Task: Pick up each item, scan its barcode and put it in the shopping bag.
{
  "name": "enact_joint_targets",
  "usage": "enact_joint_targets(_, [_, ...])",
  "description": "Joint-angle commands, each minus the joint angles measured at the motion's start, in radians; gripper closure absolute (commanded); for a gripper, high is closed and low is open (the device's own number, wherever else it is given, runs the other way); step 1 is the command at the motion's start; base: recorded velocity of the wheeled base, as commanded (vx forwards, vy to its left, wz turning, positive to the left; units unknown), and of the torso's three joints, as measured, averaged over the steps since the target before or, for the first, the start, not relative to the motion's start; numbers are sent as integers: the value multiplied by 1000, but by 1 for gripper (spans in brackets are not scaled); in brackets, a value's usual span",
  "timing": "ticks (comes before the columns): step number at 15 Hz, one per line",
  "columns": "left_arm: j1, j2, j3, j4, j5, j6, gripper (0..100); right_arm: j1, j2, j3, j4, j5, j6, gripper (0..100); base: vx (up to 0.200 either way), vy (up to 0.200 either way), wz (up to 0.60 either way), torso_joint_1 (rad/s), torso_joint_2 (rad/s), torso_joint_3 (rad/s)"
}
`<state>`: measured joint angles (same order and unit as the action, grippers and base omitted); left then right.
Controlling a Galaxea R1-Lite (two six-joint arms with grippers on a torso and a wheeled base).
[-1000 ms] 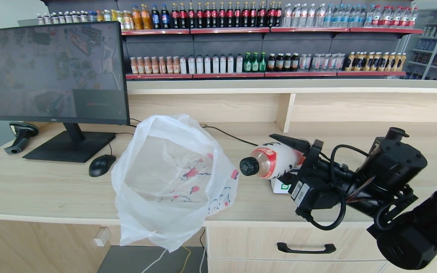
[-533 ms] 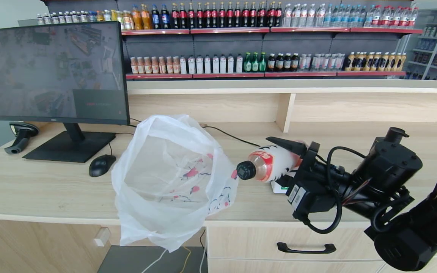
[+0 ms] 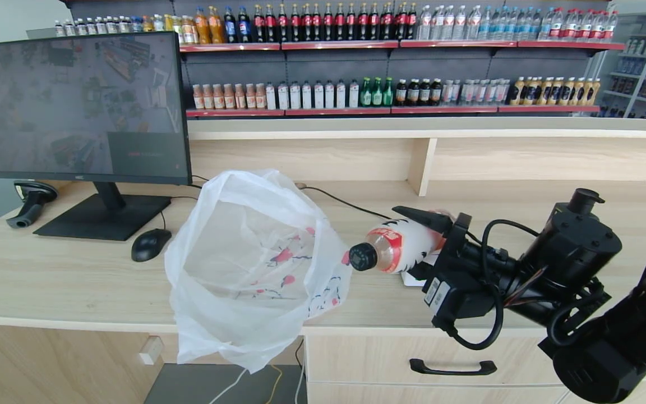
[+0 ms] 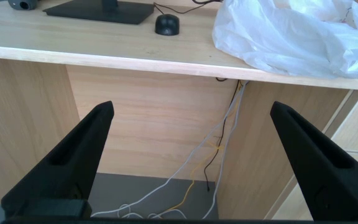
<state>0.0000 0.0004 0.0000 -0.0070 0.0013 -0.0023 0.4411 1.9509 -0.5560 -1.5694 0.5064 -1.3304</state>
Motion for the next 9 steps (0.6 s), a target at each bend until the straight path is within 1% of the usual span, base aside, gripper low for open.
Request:
enact_joint_targets(1, [0,0,0,-1,0,-1,0,11,-1,-2,-1,0,2,100,0,0,0,0,0,0])
enact_joint_targets(5, [0,0,0,-1,0,-1,0,28,2,-1,-1,0,17,100,0,0,0,0,0,0])
enact_joint_targets(7, [0,0,0,-1,0,-1,0,44,2,-1,-1,0,50,100,0,0,0,0,0,0])
enact_joint_targets(9, [0,0,0,2,0,1,0,62,2,-7,-1,0,125,100,0,0,0,0,0,0])
